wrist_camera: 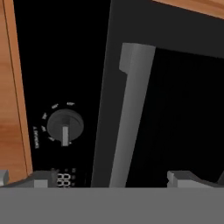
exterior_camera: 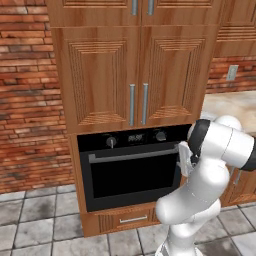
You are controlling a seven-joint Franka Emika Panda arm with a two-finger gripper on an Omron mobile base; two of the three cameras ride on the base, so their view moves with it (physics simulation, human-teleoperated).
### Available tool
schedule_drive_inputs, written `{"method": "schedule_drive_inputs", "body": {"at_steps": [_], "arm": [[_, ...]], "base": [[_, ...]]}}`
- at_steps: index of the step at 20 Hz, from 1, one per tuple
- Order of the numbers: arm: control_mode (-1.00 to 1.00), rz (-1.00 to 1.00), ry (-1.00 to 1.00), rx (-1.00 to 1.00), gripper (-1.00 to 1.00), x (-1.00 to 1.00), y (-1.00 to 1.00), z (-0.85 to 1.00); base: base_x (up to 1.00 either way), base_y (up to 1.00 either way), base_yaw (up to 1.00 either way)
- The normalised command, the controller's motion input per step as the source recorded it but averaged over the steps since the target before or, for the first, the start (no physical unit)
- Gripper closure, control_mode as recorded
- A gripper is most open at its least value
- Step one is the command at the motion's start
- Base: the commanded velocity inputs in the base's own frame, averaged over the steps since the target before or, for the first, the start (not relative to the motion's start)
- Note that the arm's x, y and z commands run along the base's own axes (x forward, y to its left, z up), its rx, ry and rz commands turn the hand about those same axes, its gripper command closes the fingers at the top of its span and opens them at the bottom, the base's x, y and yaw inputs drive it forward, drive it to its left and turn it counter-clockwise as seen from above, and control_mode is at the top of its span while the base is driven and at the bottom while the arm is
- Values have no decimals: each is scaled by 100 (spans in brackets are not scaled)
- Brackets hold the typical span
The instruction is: Take the baked cake out of the oven and place it on the plate for cooling. Then close the oven door.
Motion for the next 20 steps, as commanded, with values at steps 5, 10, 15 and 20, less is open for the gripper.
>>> {"method": "schedule_drive_inputs", "body": {"at_steps": [5,10,15,20], "arm": [[-100,0,0,2,-100,23,0,4],[-100,0,0,0,-100,18,0,-4],[-100,0,-4,0,-100,18,0,-29],[-100,0,-12,1,-100,8,0,-34]], "base": [[0,0,0],[0,0,0],[0,0,0],[0,0,0]]}}
